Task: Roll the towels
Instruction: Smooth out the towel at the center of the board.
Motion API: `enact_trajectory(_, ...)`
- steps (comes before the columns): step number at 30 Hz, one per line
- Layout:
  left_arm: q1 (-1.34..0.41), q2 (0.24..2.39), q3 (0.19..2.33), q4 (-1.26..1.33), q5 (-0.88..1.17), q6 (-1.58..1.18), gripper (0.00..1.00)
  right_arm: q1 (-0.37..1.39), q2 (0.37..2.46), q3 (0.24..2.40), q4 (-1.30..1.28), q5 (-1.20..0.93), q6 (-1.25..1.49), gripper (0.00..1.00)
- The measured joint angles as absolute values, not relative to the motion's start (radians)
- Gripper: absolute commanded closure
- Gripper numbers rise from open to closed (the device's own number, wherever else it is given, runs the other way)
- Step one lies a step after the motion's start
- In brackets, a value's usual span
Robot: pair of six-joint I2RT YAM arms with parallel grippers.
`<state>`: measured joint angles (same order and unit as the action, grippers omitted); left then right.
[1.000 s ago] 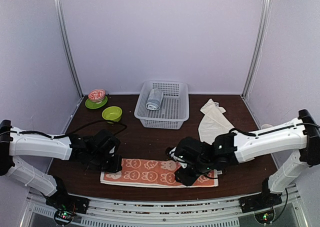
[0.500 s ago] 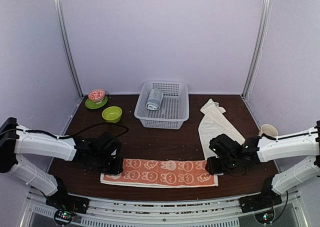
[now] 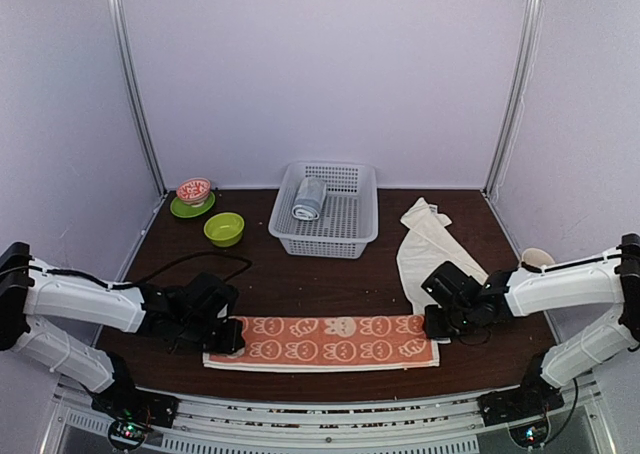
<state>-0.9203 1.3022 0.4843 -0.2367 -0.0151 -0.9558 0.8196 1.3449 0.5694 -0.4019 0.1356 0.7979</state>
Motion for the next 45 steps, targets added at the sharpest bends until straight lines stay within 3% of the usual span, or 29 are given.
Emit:
enact_trajectory(1, -0.92, 1.295, 0.482, -0.242, -0.015, -0.956, 1.0, 0.818, 1.335, 0.569, -0.411, 0.135, 0.792, 0.48)
enact_trajectory(5, -0.925, 1.23, 0.485, -0.347, -0.017, -0.946, 0.51, 0.817, 1.228, 0.586, -0.485, 0.121, 0.771, 0.41)
enact_trajectory(8, -0.925, 1.158, 0.528, -0.447, -0.028, -0.931, 0.44, 0.817, 1.139, 0.617, -0.524, 0.099, 0.766, 0.4)
enact_trajectory(10, -0.925, 1.119, 0.587, -0.49, -0.044, -0.916, 0.45, 0.817, 1.083, 0.616, -0.533, 0.073, 0.771, 0.4)
enact_trajectory(14, -0.925, 1.128, 0.682, -0.495, -0.074, -0.885, 0.59, 0.819, 1.005, 0.548, -0.525, 0.022, 0.815, 0.4)
enact_trajectory(20, -0.918, 1.346, 0.733, -0.459, -0.095, -0.832, 0.81, 0.833, 1.003, 0.387, -0.491, -0.039, 0.915, 0.4)
enact_trajectory(25, -0.912, 1.486, 0.741, -0.403, -0.098, -0.819, 1.0, 0.836, 1.039, 0.385, -0.406, -0.057, 0.969, 0.4)
enact_trajectory(30, -0.906, 1.525, 0.713, -0.346, -0.101, -0.847, 1.0, 0.836, 1.107, 0.406, -0.334, -0.066, 0.998, 0.39)
enact_trajectory(45, -0.9, 1.336, 0.496, -0.221, -0.168, -1.029, 1.0, 0.834, 1.313, 0.524, -0.228, -0.115, 0.991, 0.43)
